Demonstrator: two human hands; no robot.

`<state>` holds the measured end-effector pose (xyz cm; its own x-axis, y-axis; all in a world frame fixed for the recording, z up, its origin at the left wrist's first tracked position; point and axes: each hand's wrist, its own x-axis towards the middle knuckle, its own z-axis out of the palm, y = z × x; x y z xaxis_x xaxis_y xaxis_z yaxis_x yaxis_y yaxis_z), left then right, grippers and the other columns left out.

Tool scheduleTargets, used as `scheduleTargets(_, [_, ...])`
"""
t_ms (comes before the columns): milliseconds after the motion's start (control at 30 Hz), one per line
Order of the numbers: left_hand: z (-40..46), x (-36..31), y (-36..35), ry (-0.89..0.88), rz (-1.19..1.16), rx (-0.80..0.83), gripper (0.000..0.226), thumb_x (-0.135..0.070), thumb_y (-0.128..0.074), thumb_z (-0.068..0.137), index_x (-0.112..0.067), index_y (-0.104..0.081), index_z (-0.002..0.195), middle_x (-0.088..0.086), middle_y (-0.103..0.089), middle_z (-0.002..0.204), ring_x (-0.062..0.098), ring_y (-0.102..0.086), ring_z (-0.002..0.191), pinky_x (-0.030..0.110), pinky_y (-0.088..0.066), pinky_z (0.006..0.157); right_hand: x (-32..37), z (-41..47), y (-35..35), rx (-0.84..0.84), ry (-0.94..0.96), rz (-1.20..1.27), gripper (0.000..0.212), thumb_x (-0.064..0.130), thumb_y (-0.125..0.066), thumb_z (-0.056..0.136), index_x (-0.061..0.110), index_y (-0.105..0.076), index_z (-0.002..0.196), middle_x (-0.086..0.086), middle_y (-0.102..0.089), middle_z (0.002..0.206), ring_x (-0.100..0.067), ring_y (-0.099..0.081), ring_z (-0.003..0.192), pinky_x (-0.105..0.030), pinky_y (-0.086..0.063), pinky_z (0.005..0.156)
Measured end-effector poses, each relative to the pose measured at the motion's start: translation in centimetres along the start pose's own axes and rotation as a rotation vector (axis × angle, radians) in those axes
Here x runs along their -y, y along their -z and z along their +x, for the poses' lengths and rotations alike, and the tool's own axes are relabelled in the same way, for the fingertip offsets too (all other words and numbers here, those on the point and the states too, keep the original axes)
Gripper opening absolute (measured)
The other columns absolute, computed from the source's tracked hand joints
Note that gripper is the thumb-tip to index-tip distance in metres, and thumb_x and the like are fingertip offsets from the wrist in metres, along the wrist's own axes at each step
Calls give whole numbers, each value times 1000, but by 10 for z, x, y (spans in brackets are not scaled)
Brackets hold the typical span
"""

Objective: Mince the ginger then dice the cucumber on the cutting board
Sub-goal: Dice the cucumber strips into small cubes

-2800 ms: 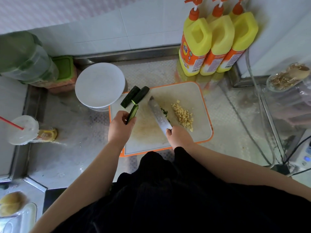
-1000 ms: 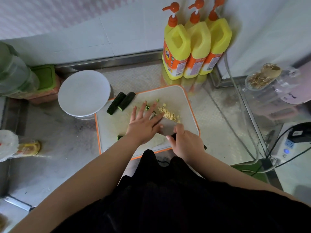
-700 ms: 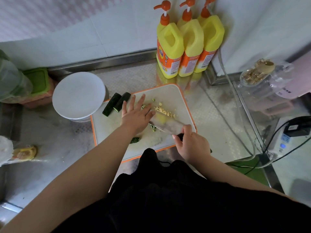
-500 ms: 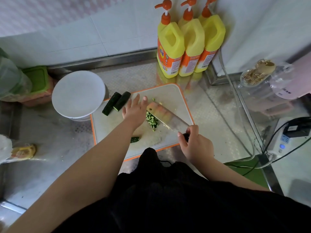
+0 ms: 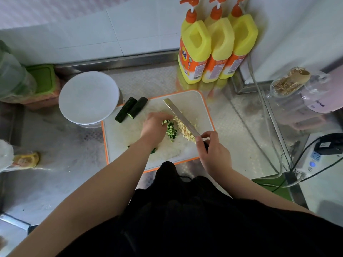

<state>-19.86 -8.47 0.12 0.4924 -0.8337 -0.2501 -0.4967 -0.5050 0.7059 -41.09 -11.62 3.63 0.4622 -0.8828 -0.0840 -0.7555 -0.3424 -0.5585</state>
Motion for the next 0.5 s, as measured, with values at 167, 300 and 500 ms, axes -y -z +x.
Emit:
scheduleTargets(167, [-32,23,15,-156,88,-191,20,-28,-66,91,-17,-68,107,2,-62,113,22,-49,113,40,-42,96,14,10,3,267,-30,110,30,48,-42,96,21,-47,109,9,-48,56,-10,-50,54,-31,-39,55])
scheduleTargets(300, [-83,83,16,-227,312,-406,21,-29,-64,87,-13,-63,100,7,-58,106,27,-48,99,43,-51,77,28,27,-7,488,23,-36,36,54,-53,90,23,-52,108,7,-62,87,-16,-59,81,-31,-46,71])
scheduleTargets(500, [-109,111,-3,-90,447,-321,38,-19,-84,72,-12,-60,102,10,-55,108,31,-47,101,43,-54,57,55,46,-39,608,352,-335,26,35,-47,96,13,-47,81,-2,-49,65,-24,-52,60,-35,-43,54])
